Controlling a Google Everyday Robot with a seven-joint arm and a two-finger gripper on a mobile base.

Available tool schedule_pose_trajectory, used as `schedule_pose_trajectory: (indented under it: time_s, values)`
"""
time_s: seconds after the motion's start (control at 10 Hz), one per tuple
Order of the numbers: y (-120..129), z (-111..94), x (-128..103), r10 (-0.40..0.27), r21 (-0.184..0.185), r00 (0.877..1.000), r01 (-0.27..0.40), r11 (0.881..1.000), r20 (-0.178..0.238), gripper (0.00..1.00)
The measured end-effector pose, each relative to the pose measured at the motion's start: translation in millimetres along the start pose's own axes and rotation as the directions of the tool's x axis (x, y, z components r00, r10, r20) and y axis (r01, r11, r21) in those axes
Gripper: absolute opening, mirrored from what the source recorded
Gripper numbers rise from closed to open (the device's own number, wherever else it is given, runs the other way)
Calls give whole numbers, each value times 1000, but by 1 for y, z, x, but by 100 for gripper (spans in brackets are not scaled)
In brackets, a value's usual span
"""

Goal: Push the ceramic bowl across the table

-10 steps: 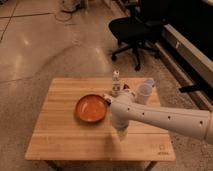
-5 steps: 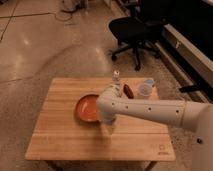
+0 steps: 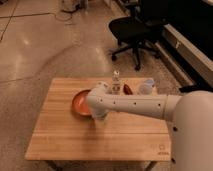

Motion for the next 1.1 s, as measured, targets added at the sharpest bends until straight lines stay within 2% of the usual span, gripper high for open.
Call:
schedule_pose_trajectory:
  time_s: [1.1]
  values:
    - [-126, -10, -38, -44, 120, 999, 44, 992, -2, 65]
